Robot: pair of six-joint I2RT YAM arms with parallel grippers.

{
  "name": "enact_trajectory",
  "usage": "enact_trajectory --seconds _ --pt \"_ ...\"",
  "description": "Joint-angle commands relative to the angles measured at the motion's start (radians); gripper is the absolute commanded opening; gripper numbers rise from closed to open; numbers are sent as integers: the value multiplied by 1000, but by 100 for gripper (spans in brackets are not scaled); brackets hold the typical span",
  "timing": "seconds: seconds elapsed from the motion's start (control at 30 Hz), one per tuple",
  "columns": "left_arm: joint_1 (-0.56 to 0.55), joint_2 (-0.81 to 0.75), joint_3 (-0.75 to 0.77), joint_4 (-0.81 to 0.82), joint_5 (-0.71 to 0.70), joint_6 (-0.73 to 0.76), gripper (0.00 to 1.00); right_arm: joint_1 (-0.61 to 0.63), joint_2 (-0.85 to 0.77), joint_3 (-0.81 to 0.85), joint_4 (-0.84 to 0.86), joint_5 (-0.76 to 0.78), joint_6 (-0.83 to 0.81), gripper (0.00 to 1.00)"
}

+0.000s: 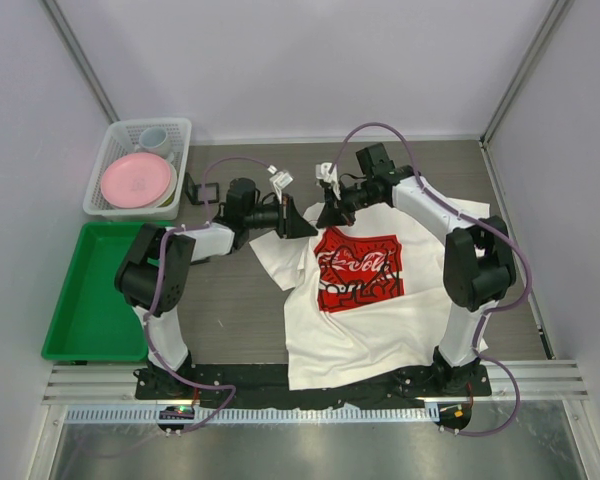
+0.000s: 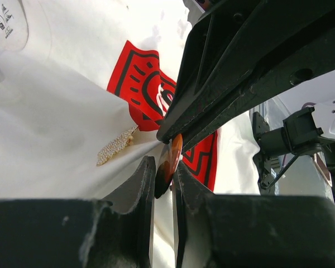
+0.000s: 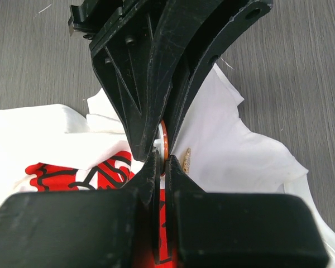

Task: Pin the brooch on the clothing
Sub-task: Pin the brooch onto the flattened clothing.

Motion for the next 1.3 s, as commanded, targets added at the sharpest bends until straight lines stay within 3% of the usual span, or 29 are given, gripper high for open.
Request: enact_trajectory --seconds 0.0,1.07,1.27 --pt "14 29 57 -1 -134 16 11 81 -15 49 -131 -163 -71 1" --pt "5 2 69 -7 -192 81 13 153 14 106 -211 -28 -104 1" --pt "10 -8 27 48 -189 33 11 147 9 100 -208 -40 -92 1"
